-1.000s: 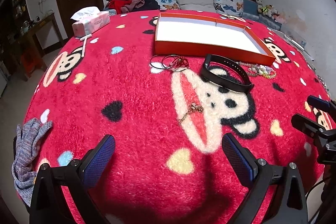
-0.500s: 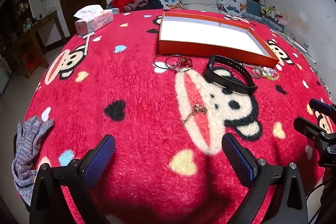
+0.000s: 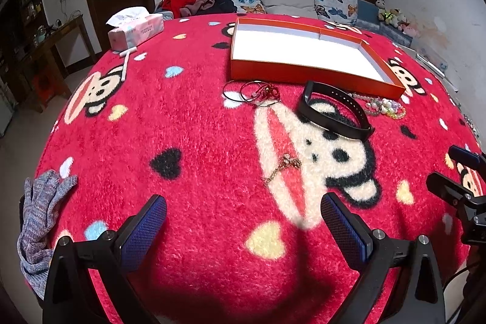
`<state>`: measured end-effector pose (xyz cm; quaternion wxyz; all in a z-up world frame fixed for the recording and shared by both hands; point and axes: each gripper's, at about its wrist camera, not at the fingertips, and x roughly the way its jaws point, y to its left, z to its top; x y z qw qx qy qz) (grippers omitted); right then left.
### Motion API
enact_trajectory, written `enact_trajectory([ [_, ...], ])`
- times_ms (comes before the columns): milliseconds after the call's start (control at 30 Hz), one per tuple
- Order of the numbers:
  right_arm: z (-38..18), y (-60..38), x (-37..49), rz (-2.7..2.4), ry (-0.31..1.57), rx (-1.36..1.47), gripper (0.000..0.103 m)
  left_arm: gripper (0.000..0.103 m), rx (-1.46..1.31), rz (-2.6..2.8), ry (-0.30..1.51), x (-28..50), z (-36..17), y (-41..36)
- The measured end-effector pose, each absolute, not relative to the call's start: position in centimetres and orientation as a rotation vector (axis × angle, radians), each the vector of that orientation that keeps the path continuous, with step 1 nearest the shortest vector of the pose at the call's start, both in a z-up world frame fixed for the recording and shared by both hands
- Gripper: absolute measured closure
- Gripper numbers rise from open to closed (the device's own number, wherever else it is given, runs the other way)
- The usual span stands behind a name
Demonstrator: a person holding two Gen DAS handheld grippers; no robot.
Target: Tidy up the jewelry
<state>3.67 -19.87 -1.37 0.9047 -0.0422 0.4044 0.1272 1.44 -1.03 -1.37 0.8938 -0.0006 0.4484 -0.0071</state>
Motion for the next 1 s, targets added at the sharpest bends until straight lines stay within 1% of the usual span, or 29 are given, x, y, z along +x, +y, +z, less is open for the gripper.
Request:
enact_trajectory([
  [700, -1.7, -18.8, 5.2, 0.325, 0.857, -0.125, 0.000, 0.000, 0.001, -0.011, 0.931, 3.1, -1.4, -0.9],
  [1000, -2.6, -20.4, 5.7, 0.314, 0.900, -0.097, 0.000, 0.000, 0.012, -0.042, 0.931, 4.2, -1.1, -1.7],
])
